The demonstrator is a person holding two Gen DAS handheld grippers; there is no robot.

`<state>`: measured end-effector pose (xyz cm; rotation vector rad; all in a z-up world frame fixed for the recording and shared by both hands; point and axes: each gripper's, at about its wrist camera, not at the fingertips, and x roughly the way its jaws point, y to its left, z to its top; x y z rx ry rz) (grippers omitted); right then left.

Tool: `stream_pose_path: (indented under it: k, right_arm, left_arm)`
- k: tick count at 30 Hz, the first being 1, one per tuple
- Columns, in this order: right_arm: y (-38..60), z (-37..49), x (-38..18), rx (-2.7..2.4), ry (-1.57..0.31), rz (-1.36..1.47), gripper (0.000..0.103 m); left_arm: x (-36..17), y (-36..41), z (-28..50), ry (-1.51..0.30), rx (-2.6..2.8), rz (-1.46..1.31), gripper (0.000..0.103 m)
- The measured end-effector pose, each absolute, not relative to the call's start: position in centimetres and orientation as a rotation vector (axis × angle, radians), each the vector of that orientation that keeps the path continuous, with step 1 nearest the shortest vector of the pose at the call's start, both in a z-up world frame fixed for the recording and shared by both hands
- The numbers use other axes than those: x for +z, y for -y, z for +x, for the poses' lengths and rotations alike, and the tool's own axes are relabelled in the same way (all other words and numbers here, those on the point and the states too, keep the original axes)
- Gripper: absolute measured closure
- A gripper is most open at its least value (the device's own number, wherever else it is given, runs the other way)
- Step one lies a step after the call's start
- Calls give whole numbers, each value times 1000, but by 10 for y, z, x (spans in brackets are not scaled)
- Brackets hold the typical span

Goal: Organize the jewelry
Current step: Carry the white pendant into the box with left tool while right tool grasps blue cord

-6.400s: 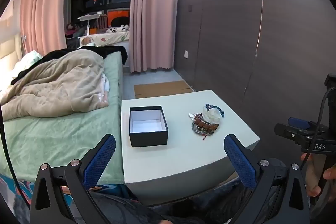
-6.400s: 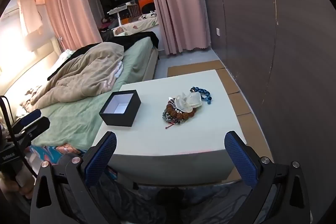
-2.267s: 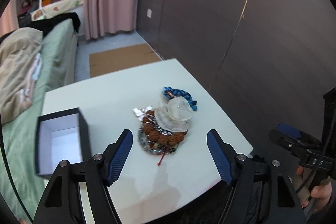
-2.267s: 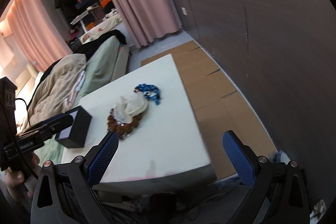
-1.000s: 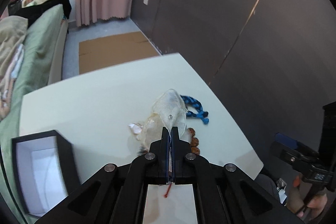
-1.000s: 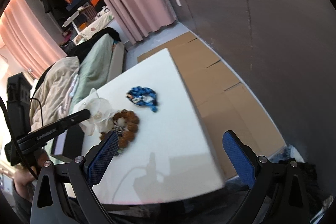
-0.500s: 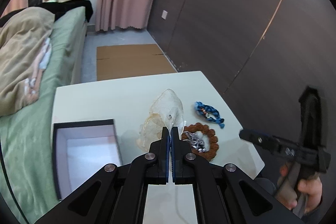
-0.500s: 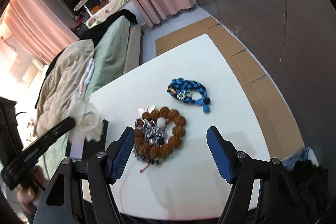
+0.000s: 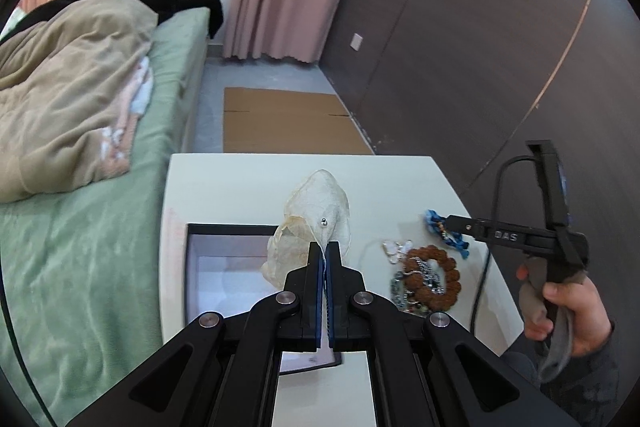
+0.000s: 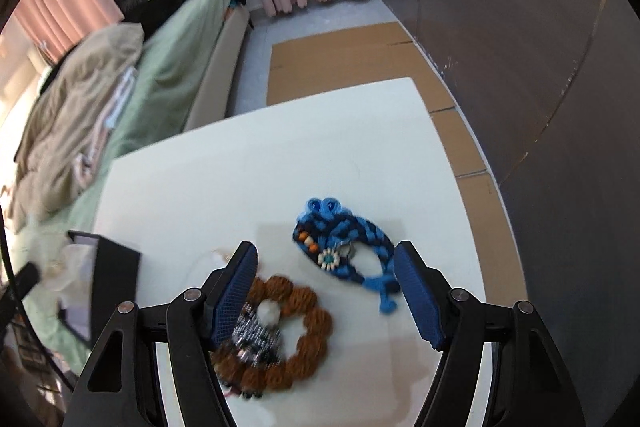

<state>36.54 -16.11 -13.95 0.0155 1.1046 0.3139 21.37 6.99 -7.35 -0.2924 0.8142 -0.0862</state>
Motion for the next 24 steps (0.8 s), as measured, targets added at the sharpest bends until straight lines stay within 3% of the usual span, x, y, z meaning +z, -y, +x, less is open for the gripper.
stream_pose_path:
  k: [5,6,7,8,10,12,24]
  right_arm:
    - [144,383,-159,262,-1154,-105,32]
    - [141,385,-162,244,-1156,-134,36]
    - [140,386,-163,233,-1164,-155,45]
    - [141,388,-165,233,-1181,-162,63]
    - [147,386,-159,232,-1175,-126,65]
    - [155,382,-145,248,-1155,-79,89]
    - [150,334,-76,387,-1024,45,92]
  left_arm:
    - [-73,-82,211,-814,-65,-302,103]
    - [-74,-83,210,-812,-63,-303,103]
    - [-74,-84,208,-812,-61,-303,103]
    - [-74,-85,207,-811,-60,-304,103]
    - [-74,-88,205,-809,-59,-310,103]
    - [-74,-90,202,-806,-58,-317,103]
    - [-66,-103,186,-777,-58,-342,103]
